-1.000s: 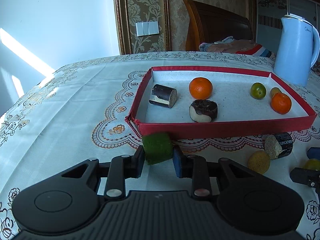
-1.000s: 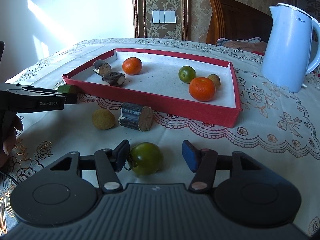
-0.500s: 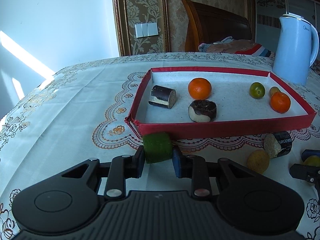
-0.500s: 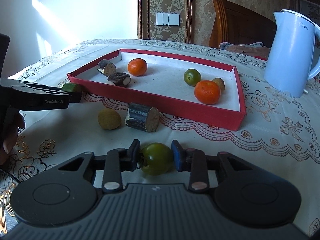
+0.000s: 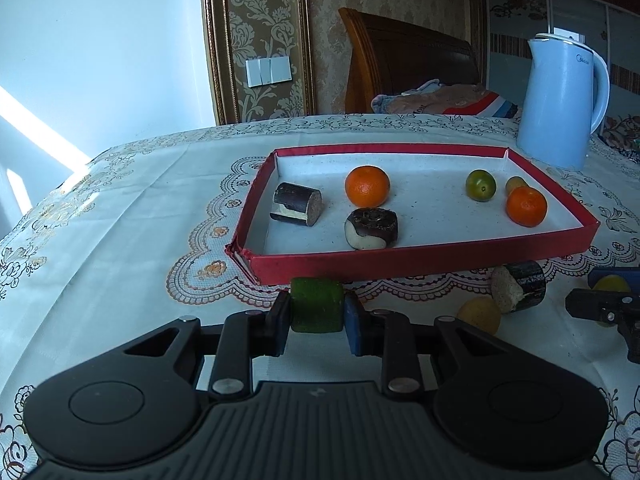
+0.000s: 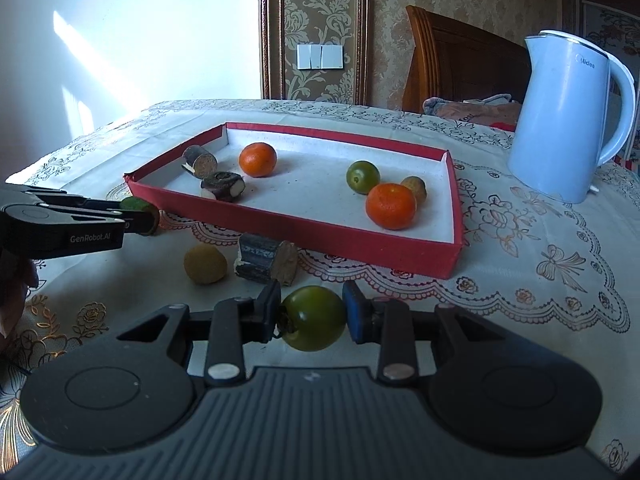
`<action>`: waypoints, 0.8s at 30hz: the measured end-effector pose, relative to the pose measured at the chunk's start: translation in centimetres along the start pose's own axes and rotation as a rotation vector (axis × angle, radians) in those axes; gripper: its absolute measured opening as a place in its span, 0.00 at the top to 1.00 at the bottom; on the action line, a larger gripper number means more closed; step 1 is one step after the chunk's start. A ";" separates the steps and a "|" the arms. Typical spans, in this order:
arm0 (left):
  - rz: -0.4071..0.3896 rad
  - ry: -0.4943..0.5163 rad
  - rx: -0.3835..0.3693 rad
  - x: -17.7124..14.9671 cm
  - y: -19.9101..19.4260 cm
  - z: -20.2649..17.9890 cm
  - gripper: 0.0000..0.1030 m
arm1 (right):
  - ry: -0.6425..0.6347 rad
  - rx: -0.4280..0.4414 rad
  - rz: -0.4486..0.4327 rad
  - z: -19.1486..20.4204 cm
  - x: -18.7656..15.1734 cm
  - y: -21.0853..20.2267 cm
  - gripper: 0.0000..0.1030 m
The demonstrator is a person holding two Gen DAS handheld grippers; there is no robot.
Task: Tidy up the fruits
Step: 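Lift the green cylinder with the left gripper while the right carries the tangerine over the tray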
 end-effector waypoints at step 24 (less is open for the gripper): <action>-0.057 0.012 -0.087 4.0 0.1 -3.1 0.74 | 0.090 -0.058 -0.073 -2.1 5.0 1.5 0.69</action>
Point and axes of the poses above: each gripper's, at about its wrist camera, not at the fingertips, and y roughly the way its jaws point, z to its left, x to its top, the point moved 6 cm from there along y, roughly the way its jaws point, and after that the axes turned 14 degrees about -x, right-handed, at the moved point
